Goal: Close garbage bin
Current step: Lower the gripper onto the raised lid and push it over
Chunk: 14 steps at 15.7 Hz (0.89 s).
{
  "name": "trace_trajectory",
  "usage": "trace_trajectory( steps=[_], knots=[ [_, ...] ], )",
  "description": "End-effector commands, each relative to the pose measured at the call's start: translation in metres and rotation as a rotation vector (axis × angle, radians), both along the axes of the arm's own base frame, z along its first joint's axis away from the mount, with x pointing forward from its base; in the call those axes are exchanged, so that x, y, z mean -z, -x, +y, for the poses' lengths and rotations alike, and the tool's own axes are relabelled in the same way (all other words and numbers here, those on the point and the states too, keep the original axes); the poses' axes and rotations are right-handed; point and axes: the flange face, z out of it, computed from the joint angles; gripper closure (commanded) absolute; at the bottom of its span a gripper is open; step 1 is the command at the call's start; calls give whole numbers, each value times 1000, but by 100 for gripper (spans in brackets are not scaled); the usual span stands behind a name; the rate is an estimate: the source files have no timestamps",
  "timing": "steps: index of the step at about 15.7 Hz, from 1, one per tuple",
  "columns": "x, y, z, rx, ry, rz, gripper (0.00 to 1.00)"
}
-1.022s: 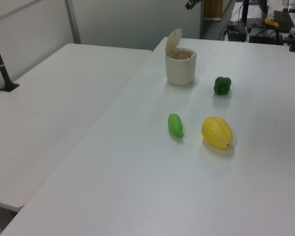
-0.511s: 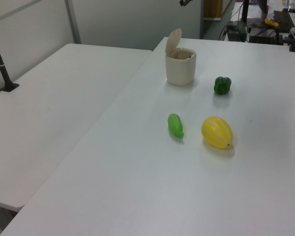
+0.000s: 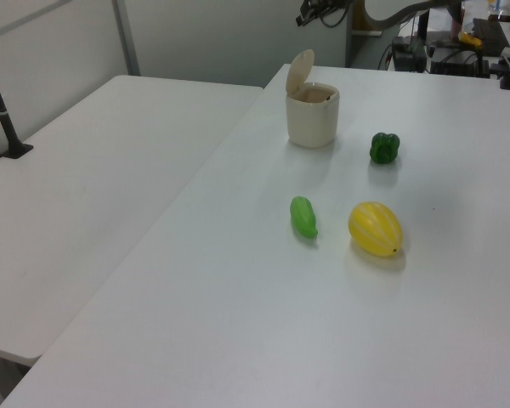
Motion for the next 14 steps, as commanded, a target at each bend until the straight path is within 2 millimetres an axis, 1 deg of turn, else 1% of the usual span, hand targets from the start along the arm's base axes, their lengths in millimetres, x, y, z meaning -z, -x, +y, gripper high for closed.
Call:
trace_trajectory(
  steps=[1,3,6,7,8,11,14],
  knots=[
    [20,-14,-6,16,-11,1,84],
    [34,-21,-8,17,-7,14,84],
    [46,-26,-8,18,-7,26,84],
    [46,-26,-9,20,-11,25,84],
    [47,-25,-13,26,-11,27,85],
    [52,-26,-12,25,-12,34,87],
    [54,-26,-11,23,-16,46,95]
  ],
)
